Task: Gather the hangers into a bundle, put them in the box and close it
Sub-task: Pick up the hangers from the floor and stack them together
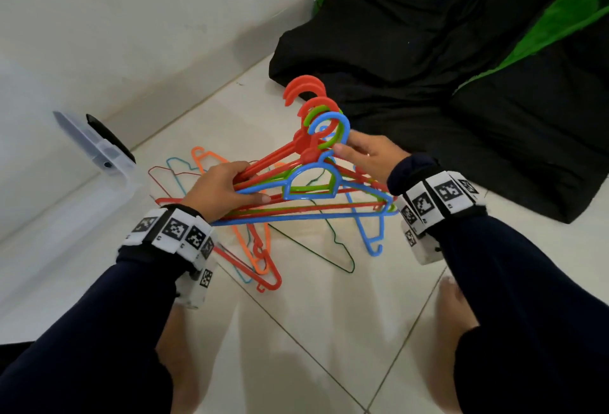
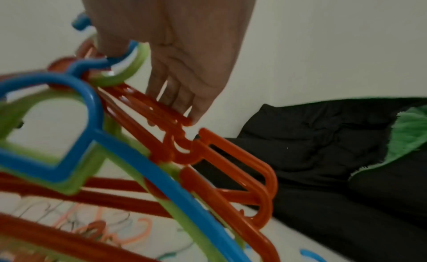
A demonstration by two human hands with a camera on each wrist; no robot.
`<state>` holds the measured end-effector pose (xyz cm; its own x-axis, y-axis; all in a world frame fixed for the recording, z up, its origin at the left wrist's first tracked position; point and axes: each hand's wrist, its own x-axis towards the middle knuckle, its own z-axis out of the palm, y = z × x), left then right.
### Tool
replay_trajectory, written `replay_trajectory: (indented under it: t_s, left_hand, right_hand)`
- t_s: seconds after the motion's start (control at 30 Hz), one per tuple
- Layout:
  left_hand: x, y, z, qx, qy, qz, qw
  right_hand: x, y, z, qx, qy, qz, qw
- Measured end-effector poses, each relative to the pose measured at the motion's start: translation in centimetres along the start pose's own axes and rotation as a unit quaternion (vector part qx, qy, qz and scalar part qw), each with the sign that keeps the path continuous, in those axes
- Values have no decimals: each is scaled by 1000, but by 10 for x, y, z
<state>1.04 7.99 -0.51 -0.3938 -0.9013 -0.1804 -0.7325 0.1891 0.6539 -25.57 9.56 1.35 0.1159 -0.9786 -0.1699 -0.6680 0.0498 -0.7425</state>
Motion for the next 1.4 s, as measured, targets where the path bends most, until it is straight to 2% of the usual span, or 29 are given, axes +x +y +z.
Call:
replay_trajectory:
  t_s: [0.07,0.27,0.37,0.53,0.73,0.83,0.93,1.0,1.1,1.17,1.23,1.4]
  left_hand:
    - [1,-1,-1,-17,-27,4,999]
    - [-3,-9,4,-47,-61,-10,997]
    - [-5,-11,8,-73,-71,-10,995]
    - [-3,-2,11,-79,-57,-15,995]
    - [1,2,14,-103,-84,-17,991]
    - [7,-2,22,-136,-92,-30,986]
    - [14,-12,24,-146,-79,-54,985]
    - [20,-21,24,-139,-69,-68,985]
    - [33,-41,24,-97,-37,-92,990]
    - [43,-51,25,-79,-13,-109,991]
    - [53,-57,27,-95,5,-116,989]
    - [68,-65,33,-165,56,-116,978]
  right_hand:
    - [-5,4,6,-7,-40,-6,999]
    - [-13,4,28,-43,-86,13,995]
    - [-14,5,37,-57,-61,14,996]
    - [-12,4,29,76,1,-7,997]
    - [-1,16,17,82,17,-6,996]
    - [10,26,21,78,56,3,995]
    - [20,46,23,112,114,42,986]
    - [24,69,26,165,168,77,969]
    - [29,116,39,183,239,195,934]
    - [34,150,52,136,239,290,917]
    - [44,175,63,82,219,350,907]
    - [79,205,86,10,166,424,890]
